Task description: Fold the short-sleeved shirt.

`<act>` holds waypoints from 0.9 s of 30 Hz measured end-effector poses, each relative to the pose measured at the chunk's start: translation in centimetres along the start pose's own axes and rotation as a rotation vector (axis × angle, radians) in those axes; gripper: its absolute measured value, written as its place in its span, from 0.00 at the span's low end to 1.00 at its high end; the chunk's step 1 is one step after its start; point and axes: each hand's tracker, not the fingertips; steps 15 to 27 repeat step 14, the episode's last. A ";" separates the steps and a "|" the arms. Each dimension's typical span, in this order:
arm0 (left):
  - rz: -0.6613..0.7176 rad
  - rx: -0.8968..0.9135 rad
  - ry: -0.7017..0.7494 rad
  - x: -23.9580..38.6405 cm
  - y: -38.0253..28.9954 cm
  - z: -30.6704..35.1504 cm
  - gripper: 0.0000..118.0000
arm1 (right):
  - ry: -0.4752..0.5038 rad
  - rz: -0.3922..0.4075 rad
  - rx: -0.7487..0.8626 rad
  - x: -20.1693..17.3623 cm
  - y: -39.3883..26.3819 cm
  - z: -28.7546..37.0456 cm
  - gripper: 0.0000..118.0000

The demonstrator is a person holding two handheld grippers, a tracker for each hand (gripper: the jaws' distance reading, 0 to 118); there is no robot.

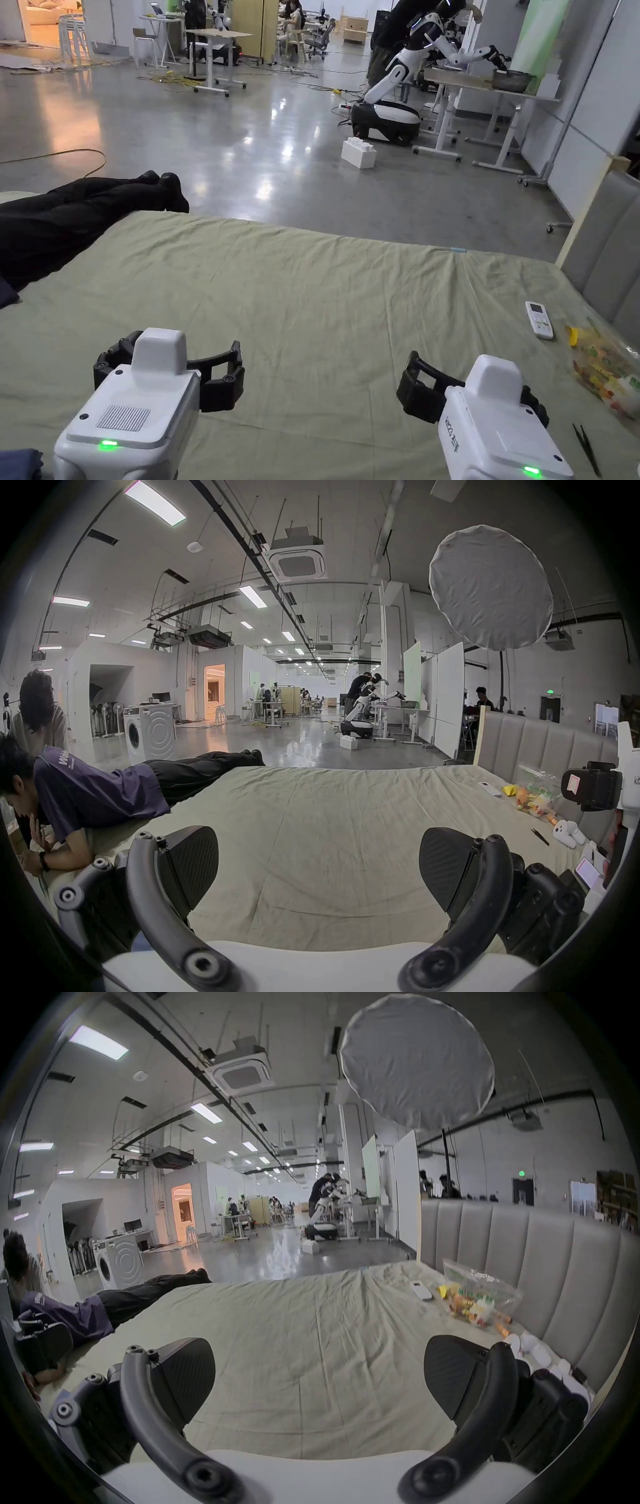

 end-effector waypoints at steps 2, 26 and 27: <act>-0.002 -0.002 0.005 -0.1 0.0 0.0 0.98 | 0.000 0.014 0.020 -0.1 -0.3 0.1 1.00; -0.014 0.010 0.000 -0.2 0.1 0.1 0.98 | 0.011 0.038 0.037 -0.4 -0.5 0.1 1.00; -0.014 0.010 0.000 -0.2 0.1 0.1 0.98 | 0.011 0.038 0.037 -0.4 -0.5 0.1 1.00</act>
